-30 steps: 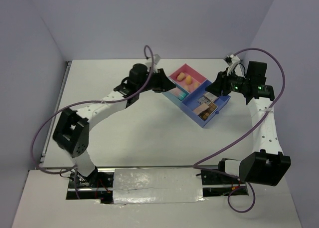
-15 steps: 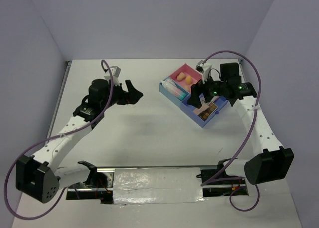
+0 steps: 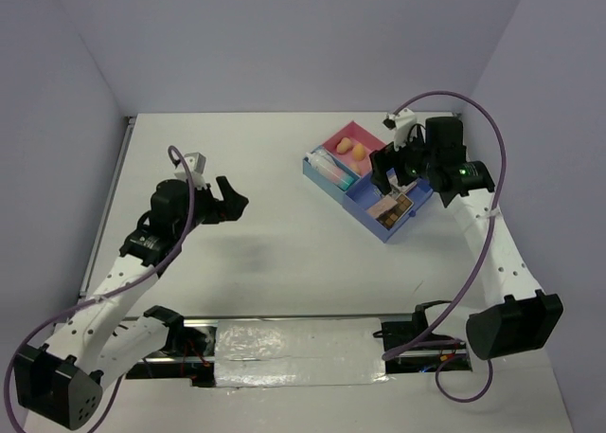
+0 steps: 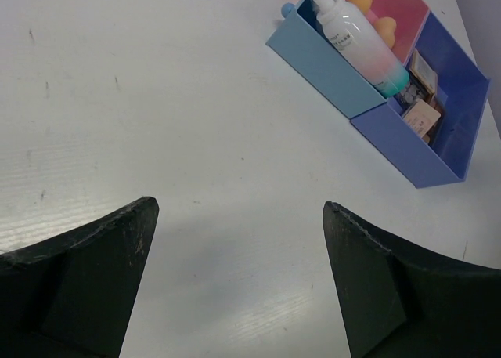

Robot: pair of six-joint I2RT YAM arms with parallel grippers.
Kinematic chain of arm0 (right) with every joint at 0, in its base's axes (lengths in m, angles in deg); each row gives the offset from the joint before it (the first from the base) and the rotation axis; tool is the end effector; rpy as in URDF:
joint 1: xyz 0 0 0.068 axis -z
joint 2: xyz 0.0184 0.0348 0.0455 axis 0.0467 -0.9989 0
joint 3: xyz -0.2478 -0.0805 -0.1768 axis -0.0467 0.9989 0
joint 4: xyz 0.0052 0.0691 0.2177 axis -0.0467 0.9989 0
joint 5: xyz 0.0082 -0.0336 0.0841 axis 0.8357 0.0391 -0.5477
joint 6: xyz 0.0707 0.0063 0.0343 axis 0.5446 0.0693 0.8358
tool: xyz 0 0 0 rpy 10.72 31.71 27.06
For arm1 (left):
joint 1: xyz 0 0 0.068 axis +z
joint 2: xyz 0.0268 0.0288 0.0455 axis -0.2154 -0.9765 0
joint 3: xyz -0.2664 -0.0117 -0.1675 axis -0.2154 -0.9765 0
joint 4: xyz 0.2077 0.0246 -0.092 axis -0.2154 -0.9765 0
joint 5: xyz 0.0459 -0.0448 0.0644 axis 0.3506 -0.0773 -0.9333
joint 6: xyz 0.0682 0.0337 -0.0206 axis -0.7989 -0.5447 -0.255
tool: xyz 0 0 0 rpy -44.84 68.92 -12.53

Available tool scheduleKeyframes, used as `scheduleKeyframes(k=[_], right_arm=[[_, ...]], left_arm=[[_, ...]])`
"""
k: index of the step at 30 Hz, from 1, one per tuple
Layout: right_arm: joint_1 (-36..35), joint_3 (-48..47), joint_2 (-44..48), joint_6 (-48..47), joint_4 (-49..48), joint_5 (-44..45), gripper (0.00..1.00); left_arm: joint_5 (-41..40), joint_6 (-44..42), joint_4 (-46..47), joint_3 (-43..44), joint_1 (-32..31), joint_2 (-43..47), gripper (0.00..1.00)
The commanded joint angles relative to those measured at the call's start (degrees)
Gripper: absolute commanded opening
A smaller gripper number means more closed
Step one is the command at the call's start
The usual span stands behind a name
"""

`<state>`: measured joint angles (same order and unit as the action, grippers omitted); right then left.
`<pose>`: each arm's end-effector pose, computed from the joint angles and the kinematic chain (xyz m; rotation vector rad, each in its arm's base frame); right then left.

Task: Organize the makeup

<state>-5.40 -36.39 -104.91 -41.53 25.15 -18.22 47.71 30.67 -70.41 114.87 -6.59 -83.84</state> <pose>0.2236 0.0558 0.3913 -0.7361 2.0515 0.2729 0.1660 -0.0609 0.3302 -0.1618 1.9350 -0.6350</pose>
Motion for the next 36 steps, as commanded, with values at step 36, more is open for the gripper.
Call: scheduleKeyframes(k=[36], right_arm=[[1.13, 8.19, 13.09, 14.01, -13.35, 12.55, 1.0]], left_arm=[[-2.09, 0.04, -1.35, 3.5, 0.57, 1.77, 0.99]])
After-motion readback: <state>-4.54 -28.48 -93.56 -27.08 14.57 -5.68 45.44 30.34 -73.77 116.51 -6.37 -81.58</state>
